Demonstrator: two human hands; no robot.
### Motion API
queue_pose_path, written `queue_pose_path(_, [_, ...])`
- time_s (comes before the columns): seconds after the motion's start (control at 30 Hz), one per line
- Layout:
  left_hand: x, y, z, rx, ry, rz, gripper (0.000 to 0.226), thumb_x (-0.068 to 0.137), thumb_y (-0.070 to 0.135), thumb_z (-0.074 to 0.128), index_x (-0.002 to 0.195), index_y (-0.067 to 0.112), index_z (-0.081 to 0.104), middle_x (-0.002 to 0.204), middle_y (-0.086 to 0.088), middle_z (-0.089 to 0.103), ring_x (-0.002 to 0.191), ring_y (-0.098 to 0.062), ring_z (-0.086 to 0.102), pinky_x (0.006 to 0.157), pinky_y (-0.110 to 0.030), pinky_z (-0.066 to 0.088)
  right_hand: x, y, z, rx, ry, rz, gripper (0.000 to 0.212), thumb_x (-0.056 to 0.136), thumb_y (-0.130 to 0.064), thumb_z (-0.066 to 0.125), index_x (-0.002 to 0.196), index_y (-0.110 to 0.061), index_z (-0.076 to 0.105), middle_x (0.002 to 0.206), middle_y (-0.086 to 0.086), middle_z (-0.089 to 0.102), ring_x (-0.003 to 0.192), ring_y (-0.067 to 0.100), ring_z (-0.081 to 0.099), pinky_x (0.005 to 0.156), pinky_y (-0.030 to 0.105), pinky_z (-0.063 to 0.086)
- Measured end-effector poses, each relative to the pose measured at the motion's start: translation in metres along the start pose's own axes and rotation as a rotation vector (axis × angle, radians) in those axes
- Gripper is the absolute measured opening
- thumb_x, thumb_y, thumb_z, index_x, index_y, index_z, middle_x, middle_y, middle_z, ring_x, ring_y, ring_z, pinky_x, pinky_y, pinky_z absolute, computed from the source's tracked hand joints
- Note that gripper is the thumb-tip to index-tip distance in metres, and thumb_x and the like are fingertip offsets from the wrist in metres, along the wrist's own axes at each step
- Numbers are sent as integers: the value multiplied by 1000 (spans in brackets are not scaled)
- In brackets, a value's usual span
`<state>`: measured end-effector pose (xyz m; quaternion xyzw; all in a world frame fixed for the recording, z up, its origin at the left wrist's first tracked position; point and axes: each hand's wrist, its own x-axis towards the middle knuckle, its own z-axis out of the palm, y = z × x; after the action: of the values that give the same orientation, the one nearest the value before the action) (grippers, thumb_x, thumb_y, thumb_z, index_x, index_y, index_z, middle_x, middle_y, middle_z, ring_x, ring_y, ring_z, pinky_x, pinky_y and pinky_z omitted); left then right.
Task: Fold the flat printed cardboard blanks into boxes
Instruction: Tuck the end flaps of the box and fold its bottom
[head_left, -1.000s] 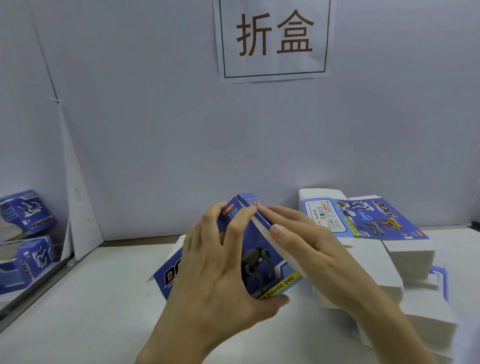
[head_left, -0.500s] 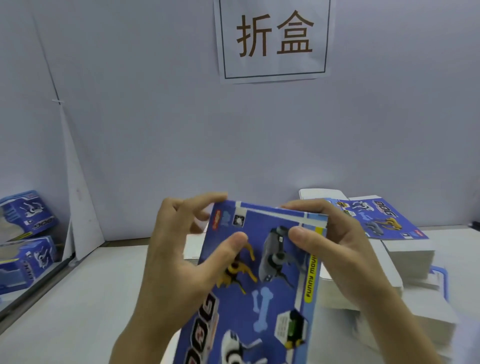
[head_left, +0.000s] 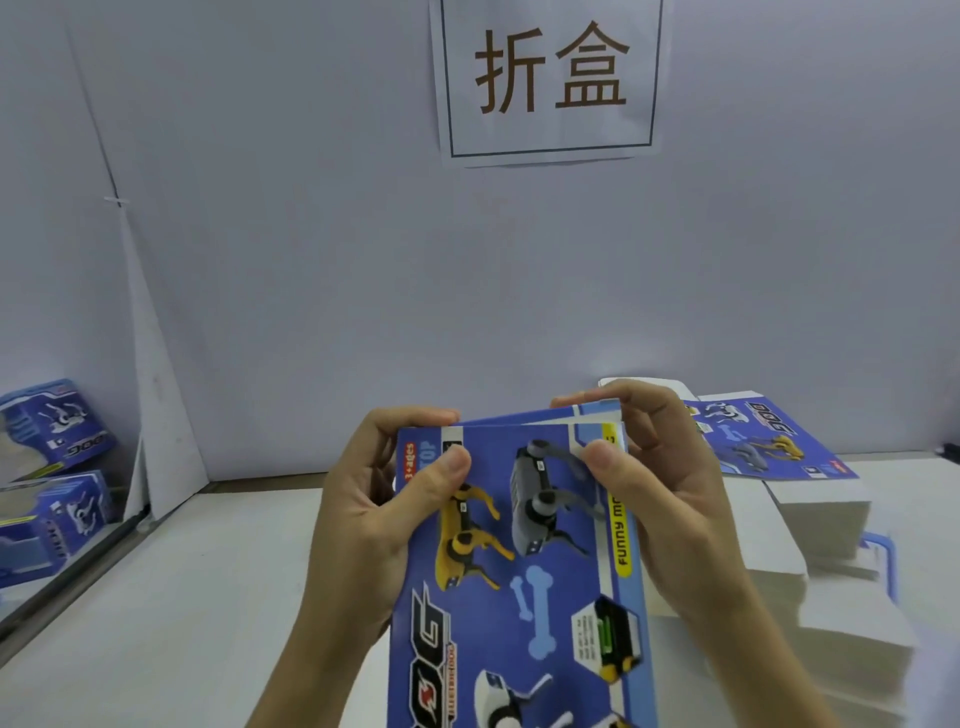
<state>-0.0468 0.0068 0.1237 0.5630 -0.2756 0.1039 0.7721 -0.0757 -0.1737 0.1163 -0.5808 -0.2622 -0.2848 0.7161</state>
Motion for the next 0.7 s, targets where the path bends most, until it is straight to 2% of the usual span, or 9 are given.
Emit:
queue_pose_path(0.07, [-2,3,2,6,-1,-15,30,59,20,84,83,31,68,85,-5,73,63,-25,71,46,-29,55,1,0,2,-2,36,-7,24,79,-28,64,103,-32,65,104,5,68,95,30,69,67,32,59])
queue_pose_path(0.13, [-3,4,4,10,16,-10,26,66,18,82,85,30,67,84,-7,72,63,-25,71,46,-29,55,1,0,3,-3,37,-11,22,83,-24,64,104,-30,66,101,7,69,92,29,71,64,30,58])
queue_pose_path(0.23, [-4,4,2,2,15,-8,16,73,23,75,85,29,67,85,-6,72,64,-26,71,47,-29,56,0,-1,6,0,35,-10,19,87,-15,60,98,-30,66,95,1,71,85,23,72,59,28,57])
queue_pose_path(0.33, [-2,5,2,27,14,-15,31,61,17,84,83,30,67,85,-5,72,64,-26,70,48,-30,56,-1,-1,8,-29,48,-34,12,86,-18,64,95,-26,67,89,-2,71,79,19,73,58,24,56])
queue_pose_path(0.37, [-2,5,2,25,16,-15,32,57,21,84,82,31,67,84,-5,72,64,-26,70,47,-29,56,-2,-1,9,-46,56,-43,10,85,-22,62,94,-25,67,87,-2,71,78,18,73,57,23,55])
queue_pose_path(0.47, [-3,4,3,10,22,-23,20,62,31,72,80,32,66,83,-5,72,63,-26,71,46,-28,56,-3,-1,9,-73,81,-33,11,82,-29,61,90,-27,68,83,0,72,77,21,73,56,22,55])
queue_pose_path(0.57, [-4,1,3,29,19,-20,28,64,18,83,83,30,66,84,-7,71,64,-26,70,47,-29,56,-2,-1,7,-90,94,-24,7,83,-26,63,87,-27,68,81,0,71,76,23,72,56,23,54])
queue_pose_path(0.7, [-4,0,6,35,26,-15,31,60,21,84,85,27,66,84,-11,70,65,-28,70,50,-30,57,-2,2,5,-86,108,-16,15,86,-15,56,86,-25,68,88,6,72,82,30,71,59,28,56])
